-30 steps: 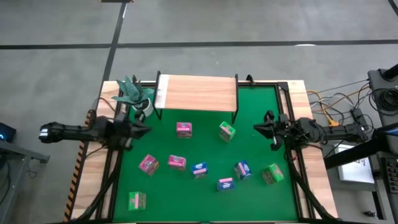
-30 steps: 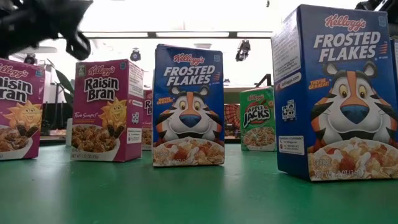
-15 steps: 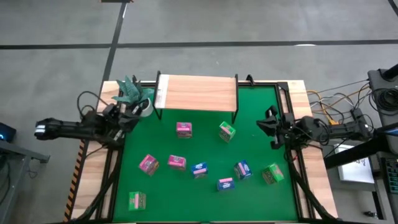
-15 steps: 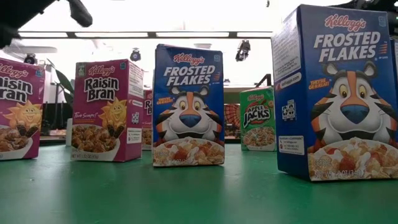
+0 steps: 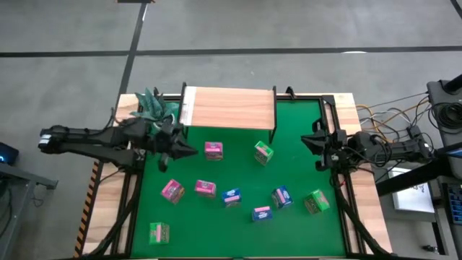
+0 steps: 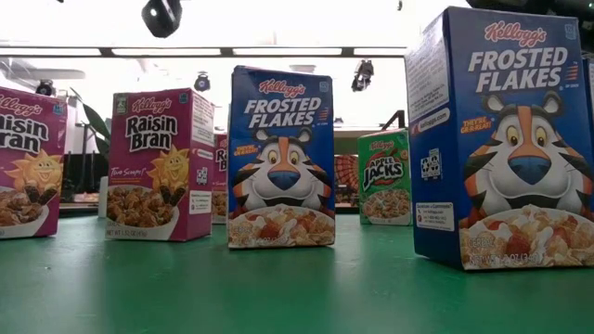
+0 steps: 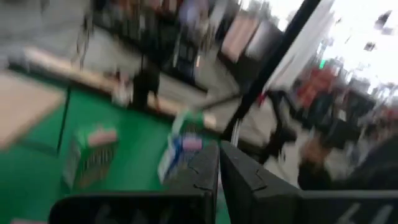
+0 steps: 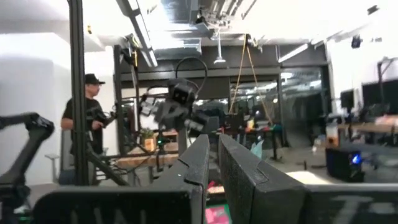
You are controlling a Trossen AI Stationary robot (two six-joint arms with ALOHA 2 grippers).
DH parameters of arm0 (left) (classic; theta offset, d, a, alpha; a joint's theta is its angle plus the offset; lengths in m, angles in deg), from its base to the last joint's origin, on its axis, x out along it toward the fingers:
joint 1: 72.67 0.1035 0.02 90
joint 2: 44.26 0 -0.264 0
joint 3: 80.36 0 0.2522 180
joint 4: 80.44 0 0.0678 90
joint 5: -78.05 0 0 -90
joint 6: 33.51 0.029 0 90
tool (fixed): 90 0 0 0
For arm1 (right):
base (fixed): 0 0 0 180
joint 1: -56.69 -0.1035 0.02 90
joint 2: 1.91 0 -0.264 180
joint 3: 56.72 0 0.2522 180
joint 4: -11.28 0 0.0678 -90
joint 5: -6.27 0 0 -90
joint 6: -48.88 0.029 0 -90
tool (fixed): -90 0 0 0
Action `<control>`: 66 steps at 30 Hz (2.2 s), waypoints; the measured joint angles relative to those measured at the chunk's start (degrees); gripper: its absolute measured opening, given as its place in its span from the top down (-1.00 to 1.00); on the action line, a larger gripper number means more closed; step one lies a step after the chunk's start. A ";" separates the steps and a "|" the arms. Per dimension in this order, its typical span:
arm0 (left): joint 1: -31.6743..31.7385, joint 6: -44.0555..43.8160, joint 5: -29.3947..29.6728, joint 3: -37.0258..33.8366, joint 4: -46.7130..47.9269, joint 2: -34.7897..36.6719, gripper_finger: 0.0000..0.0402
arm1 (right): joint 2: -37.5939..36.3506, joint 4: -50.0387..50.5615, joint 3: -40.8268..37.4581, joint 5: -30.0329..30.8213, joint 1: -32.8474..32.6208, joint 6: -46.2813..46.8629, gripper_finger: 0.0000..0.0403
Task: Stack cereal on shelf
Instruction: Put the bottom right pink cereal box on the shelf
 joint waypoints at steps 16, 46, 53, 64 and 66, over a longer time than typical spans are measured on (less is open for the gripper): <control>-10.74 3.43 -2.09 17.06 32.08 -21.59 1.00 | 0.24 0.04 4.63 -0.02 0.00 -1.33 0.86; -14.36 11.16 8.57 48.25 67.32 -50.82 0.04 | 0.24 3.46 8.13 -0.07 0.00 -13.10 0.86; -14.37 11.99 9.36 46.11 64.55 -50.97 -0.26 | 0.43 6.03 8.02 -0.09 0.00 -12.37 0.86; -14.45 9.66 7.49 39.56 59.79 -51.00 -0.29 | 0.52 6.01 8.02 -0.09 0.00 -12.39 0.86; -14.49 9.29 6.53 38.36 58.28 -51.00 -0.29 | 0.52 5.99 8.02 -0.08 0.00 -12.92 0.86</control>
